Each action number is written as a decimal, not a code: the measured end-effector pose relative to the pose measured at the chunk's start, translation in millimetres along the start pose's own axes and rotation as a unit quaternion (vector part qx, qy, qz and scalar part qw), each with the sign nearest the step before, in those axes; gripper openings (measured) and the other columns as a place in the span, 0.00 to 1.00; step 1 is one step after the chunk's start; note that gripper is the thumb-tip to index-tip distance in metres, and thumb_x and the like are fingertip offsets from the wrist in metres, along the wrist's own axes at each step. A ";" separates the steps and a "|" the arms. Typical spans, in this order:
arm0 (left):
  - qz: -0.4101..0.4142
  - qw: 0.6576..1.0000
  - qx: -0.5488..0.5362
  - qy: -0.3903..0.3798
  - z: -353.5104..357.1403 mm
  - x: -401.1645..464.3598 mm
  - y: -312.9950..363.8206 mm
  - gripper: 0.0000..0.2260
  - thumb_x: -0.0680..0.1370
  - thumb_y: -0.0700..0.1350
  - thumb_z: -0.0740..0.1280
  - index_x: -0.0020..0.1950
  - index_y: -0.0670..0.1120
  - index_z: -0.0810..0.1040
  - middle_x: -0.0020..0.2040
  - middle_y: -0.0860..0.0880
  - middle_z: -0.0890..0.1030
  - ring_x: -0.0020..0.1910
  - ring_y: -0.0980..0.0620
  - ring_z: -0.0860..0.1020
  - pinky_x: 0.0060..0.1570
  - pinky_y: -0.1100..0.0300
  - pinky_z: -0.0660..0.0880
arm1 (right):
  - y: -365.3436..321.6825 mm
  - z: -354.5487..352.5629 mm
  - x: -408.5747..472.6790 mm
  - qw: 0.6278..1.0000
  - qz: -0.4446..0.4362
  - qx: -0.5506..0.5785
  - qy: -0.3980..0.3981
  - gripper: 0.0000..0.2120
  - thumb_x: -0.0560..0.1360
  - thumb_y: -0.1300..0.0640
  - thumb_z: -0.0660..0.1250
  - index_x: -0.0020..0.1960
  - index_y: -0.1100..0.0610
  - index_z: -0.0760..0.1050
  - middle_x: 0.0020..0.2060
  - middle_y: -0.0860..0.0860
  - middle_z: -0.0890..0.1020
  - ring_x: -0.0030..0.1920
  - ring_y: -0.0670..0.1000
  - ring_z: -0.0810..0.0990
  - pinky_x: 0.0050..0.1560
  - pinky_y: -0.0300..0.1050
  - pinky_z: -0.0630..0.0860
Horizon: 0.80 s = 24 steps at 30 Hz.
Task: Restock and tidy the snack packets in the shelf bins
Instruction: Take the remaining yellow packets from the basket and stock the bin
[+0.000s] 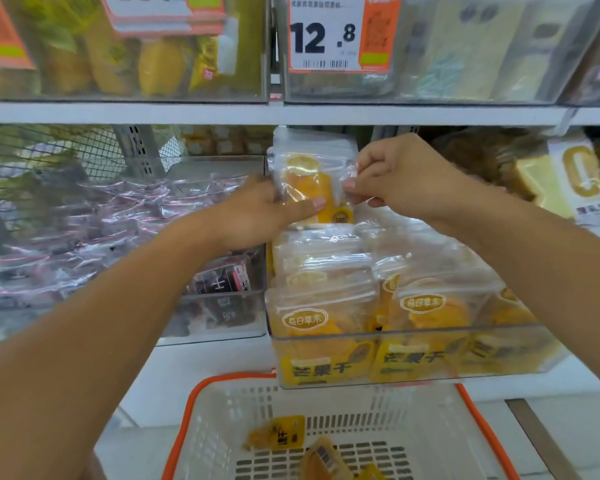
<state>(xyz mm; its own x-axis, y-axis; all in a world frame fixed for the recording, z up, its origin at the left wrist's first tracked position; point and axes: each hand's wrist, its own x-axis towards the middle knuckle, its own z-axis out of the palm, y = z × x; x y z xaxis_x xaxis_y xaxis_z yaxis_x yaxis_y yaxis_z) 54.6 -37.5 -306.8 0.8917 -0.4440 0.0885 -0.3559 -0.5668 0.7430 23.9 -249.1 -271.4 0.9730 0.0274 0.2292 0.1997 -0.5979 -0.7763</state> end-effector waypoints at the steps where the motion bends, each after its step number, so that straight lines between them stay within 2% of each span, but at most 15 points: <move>1: 0.011 1.000 -0.009 -0.001 0.5 -1.3 1.8 0.28 0.68 0.72 0.68 0.57 0.53 0.81 0.59 0.51 0.81 0.58 0.52 0.79 0.66 0.48 0.72 | 0.4 -1.1 -0.2 1.000 0.004 -0.011 0.003 0.08 0.75 0.61 0.74 0.48 0.67 0.80 0.38 0.57 0.86 0.33 0.44 0.82 0.34 0.33 0.77; 3: 0.018 0.998 -0.054 0.038 -0.2 -0.1 2.6 0.26 0.70 0.65 0.72 0.60 0.50 0.78 0.56 0.53 0.82 0.56 0.54 0.81 0.62 0.50 0.76 | 0.0 -3.5 0.0 0.999 0.008 -0.038 0.003 0.07 0.74 0.60 0.76 0.47 0.64 0.82 0.38 0.55 0.86 0.32 0.44 0.78 0.31 0.32 0.71; 6: 0.014 0.989 -0.105 0.107 -2.8 -1.7 1.1 0.20 0.74 0.57 0.73 0.61 0.50 0.75 0.54 0.52 0.82 0.53 0.55 0.81 0.57 0.53 0.78 | -2.4 -3.6 0.1 0.999 0.008 -0.045 0.001 0.08 0.73 0.55 0.77 0.48 0.60 0.84 0.42 0.55 0.87 0.37 0.45 0.79 0.38 0.35 0.75; 8: 0.014 0.993 -0.080 0.080 -2.7 -2.0 -0.6 0.16 0.76 0.58 0.70 0.57 0.49 0.77 0.51 0.50 0.84 0.49 0.56 0.82 0.56 0.59 0.78 | -3.2 -0.8 -0.8 0.999 0.010 -0.046 0.012 0.08 0.73 0.54 0.76 0.48 0.58 0.85 0.41 0.51 0.87 0.41 0.47 0.82 0.46 0.41 0.79; 10: -0.006 0.997 -0.065 0.033 -3.0 -6.6 3.3 0.11 0.79 0.56 0.66 0.45 0.49 0.77 0.38 0.56 0.84 0.38 0.63 0.79 0.44 0.71 0.74 | -3.5 1.1 -1.2 0.997 0.013 -0.080 0.018 0.06 0.72 0.55 0.77 0.45 0.57 0.85 0.40 0.51 0.86 0.45 0.50 0.85 0.52 0.46 0.81; 11: -0.019 0.998 -0.061 0.018 -4.1 -6.9 4.1 0.11 0.80 0.55 0.66 0.43 0.49 0.77 0.36 0.57 0.83 0.39 0.63 0.80 0.42 0.72 0.74 | -4.0 1.6 -1.7 0.995 0.015 -0.099 0.014 0.05 0.72 0.56 0.78 0.45 0.57 0.85 0.39 0.50 0.86 0.46 0.50 0.85 0.54 0.48 0.82; 13: -0.025 0.998 -0.065 -0.010 -6.9 -7.7 1.7 0.10 0.79 0.53 0.67 0.48 0.47 0.80 0.44 0.54 0.85 0.46 0.58 0.82 0.47 0.68 0.76 | -5.6 1.3 -3.7 0.993 0.025 -0.117 -0.005 0.06 0.71 0.55 0.78 0.45 0.56 0.85 0.40 0.50 0.86 0.46 0.49 0.84 0.56 0.48 0.81; 16: -0.019 0.995 -0.087 -0.038 -7.9 -8.3 4.9 0.08 0.80 0.49 0.67 0.55 0.49 0.82 0.49 0.56 0.86 0.50 0.59 0.83 0.52 0.67 0.76 | -11.7 -1.7 -9.8 0.991 0.030 -0.130 -0.032 0.08 0.72 0.53 0.77 0.49 0.55 0.86 0.47 0.48 0.86 0.50 0.48 0.83 0.58 0.45 0.78; 19: -0.007 0.992 -0.126 -0.027 -5.9 -11.6 4.1 0.05 0.79 0.49 0.68 0.52 0.51 0.82 0.46 0.58 0.86 0.45 0.63 0.83 0.44 0.71 0.76 | -20.8 -10.8 -18.0 0.986 0.008 -0.166 -0.031 0.14 0.74 0.52 0.75 0.59 0.55 0.83 0.55 0.47 0.83 0.55 0.47 0.80 0.61 0.44 0.75; 22: -0.021 0.991 -0.130 0.013 -6.1 -15.6 -0.1 0.13 0.77 0.53 0.70 0.60 0.52 0.80 0.52 0.58 0.85 0.51 0.61 0.83 0.53 0.65 0.76 | -27.8 -21.9 -29.3 0.981 -0.028 -0.190 -0.038 0.16 0.75 0.51 0.75 0.61 0.54 0.82 0.50 0.46 0.85 0.49 0.43 0.82 0.48 0.35 0.74; 24: -0.042 0.989 -0.142 0.032 -6.6 -21.1 -3.7 0.18 0.77 0.56 0.69 0.65 0.53 0.77 0.54 0.57 0.84 0.52 0.60 0.82 0.55 0.64 0.76 | -29.8 -23.3 -36.7 0.977 -0.071 -0.202 -0.013 0.13 0.75 0.51 0.75 0.58 0.53 0.83 0.44 0.44 0.84 0.43 0.39 0.81 0.45 0.31 0.74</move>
<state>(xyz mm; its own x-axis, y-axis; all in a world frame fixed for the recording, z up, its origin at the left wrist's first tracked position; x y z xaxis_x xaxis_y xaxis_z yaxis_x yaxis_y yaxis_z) 39.0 -21.5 -307.1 0.9340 -0.3535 0.0526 -0.1945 -0.3793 0.9046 -20.5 -251.0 -243.0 0.9428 0.1497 0.2979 0.2753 -0.8535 -0.4424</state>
